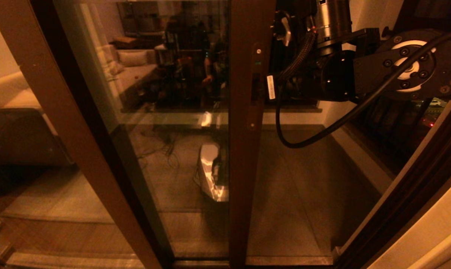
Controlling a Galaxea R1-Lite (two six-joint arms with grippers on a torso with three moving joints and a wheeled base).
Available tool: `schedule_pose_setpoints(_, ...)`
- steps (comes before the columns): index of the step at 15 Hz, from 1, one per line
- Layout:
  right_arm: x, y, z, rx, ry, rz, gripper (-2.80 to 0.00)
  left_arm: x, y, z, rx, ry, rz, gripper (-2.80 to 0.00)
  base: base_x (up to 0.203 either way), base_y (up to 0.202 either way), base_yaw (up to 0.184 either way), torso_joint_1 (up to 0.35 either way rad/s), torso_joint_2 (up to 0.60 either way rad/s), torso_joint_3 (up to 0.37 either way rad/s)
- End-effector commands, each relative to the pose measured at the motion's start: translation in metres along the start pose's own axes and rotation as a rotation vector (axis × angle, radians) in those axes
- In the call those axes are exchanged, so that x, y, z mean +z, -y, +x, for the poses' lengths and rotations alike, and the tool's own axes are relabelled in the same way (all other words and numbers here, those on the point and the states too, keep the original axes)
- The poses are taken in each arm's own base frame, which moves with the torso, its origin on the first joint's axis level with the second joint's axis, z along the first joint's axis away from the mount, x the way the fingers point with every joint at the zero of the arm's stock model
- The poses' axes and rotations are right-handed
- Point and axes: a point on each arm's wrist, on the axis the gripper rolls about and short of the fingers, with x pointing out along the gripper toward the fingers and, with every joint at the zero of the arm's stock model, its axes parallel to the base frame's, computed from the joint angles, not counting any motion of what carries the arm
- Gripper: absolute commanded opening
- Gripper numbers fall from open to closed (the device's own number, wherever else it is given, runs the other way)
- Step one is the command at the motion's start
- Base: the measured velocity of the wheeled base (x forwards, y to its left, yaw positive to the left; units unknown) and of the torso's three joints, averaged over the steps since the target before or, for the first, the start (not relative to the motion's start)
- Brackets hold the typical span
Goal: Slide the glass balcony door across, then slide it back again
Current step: Close the slid door
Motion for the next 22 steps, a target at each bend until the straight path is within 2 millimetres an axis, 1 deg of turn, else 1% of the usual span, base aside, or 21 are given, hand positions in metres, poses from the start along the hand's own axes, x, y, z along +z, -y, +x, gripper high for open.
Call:
schedule_pose_setpoints(1,0.002,0.007,0.0,-0.02,0.003,0.0,0.0,0.0,0.0,0.0,0.0,0.0,0.0,-2.8,0.0,0.0,0.0,0.0,0.0,0.0)
schedule_pose_setpoints(22,0.002,0.023,0.007,-0.065,-0.004,-0.028,0.0,0.0,0.0,0.0,0.0,0.0,0.0,-2.8,0.0,0.0,0.0,0.0,0.0,0.0)
